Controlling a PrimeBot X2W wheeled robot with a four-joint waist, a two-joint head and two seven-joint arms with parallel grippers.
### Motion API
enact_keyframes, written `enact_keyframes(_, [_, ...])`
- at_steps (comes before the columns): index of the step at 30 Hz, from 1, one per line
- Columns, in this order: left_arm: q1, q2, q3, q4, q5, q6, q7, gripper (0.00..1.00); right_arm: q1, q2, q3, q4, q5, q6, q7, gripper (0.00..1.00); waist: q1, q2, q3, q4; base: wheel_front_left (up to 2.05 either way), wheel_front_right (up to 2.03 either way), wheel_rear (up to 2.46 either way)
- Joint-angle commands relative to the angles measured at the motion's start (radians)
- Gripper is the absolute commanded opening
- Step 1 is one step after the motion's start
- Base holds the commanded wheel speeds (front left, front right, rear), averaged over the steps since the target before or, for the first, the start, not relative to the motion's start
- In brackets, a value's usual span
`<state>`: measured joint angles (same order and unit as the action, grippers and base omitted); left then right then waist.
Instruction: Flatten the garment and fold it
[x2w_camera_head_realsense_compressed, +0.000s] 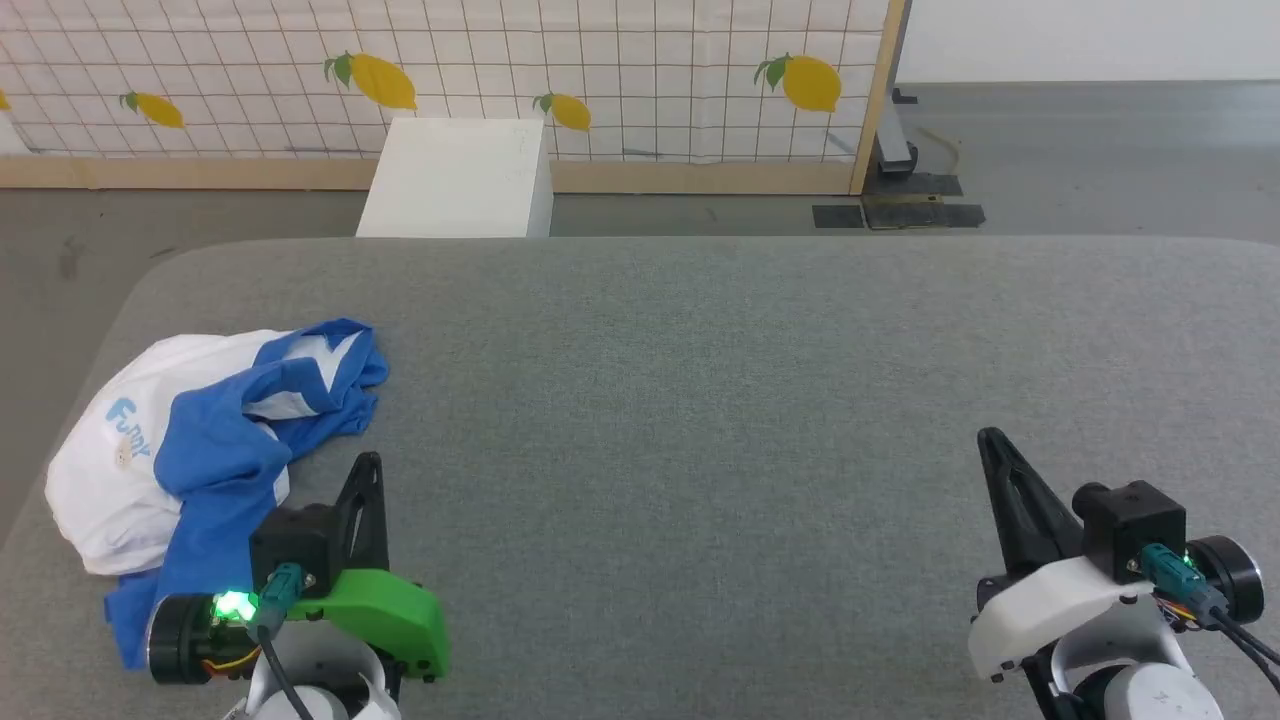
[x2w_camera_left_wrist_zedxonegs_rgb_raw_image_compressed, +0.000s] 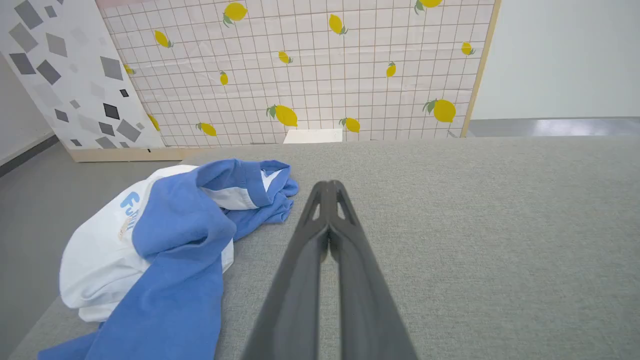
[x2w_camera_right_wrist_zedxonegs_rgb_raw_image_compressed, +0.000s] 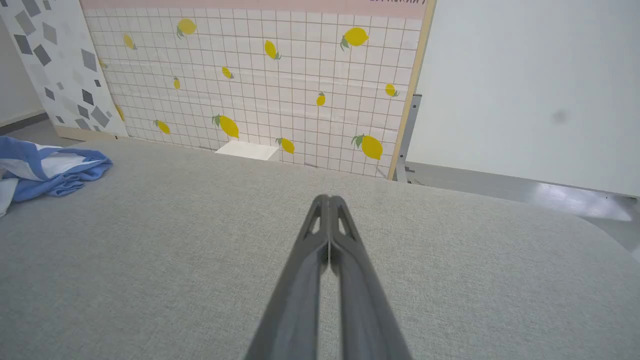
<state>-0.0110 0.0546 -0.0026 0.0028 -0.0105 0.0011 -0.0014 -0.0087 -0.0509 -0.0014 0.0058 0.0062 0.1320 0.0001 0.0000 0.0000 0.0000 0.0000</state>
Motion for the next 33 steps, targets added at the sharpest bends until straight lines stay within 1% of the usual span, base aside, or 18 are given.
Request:
enact_keyframes(1, [0.011, -0.004, 0.003, -0.003, 0.01, -0.001, 0.001, 0.0, 0.009, 0.001, 0.001, -0.006, -0.006, -0.001, 0.0, 0.0, 0.0, 0.0, 0.0, 0.0, 0.0, 0.0, 0.0])
enact_keyframes(15, [0.011, -0.004, 0.003, -0.003, 0.01, -0.001, 0.001, 0.0, 0.009, 0.001, 0.001, -0.006, -0.006, -0.001, 0.0, 0.0, 0.0, 0.0, 0.0, 0.0, 0.0, 0.0, 0.0])
enact_keyframes(16, [0.0, 0.0, 0.0, 0.0, 0.0, 0.0, 0.0, 1.0, 0.0, 0.0, 0.0, 0.0, 0.0, 0.0, 0.0, 1.0, 0.0, 0.0, 0.0, 0.0, 0.0, 0.0, 0.0])
enact_keyframes(33, [0.005, 0.0, -0.016, 0.016, -0.033, 0.014, -0.031, 1.0, 0.012, 0.0, -0.024, 0.025, 0.033, 0.0, -0.031, 1.0, 0.0, 0.0, -0.001, 0.004, 0.0, 0.0, 0.0])
